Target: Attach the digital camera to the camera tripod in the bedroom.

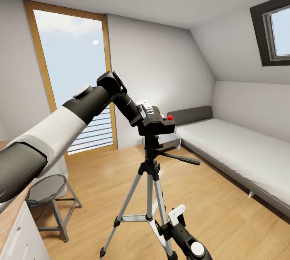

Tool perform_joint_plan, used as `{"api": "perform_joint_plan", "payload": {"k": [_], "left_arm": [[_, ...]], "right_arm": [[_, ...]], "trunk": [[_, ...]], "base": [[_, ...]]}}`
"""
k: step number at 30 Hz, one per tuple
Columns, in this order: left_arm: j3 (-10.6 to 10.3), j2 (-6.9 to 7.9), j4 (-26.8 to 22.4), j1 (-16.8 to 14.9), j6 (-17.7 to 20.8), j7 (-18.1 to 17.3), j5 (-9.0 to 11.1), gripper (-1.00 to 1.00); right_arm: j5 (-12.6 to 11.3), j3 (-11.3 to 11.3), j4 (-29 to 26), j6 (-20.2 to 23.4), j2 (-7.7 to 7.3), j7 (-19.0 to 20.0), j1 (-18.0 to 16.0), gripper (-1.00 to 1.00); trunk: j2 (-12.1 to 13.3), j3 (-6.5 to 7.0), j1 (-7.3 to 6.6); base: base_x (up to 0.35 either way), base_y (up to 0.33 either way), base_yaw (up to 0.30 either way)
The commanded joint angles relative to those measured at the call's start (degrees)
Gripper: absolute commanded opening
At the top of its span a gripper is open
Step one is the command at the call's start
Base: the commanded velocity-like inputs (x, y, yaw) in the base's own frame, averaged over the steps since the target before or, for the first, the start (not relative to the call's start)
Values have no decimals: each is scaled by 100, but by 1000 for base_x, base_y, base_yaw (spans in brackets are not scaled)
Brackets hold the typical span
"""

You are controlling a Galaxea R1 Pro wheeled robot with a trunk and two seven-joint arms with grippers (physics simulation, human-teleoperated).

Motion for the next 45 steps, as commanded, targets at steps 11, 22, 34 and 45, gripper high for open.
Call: {"api": "perform_joint_plan", "payload": {"k": [11, 22, 34, 45], "left_arm": [[1, -48, -2, -2, 61, -55, -62, -100], [1, -54, -2, -2, 61, -55, -62, -100], [1, -55, -1, -2, 61, -55, -62, -100], [1, -55, -2, -2, 61, -55, -62, -100]], "right_arm": [[35, 6, 155, 11, 55, 7, -84, 100], [35, 6, 297, 8, 108, 7, -172, 100], [35, 6, 685, 8, 167, 7, -516, 100], [35, 6, 755, 8, 175, 7, -702, 100]], "trunk": [[-5, -3, 2], [-5, -3, 2], [-5, -3, 2], [-5, -3, 2]], "base": [[0, 0, 0], [0, 0, 0], [0, 0, 0], [0, 0, 0]]}}
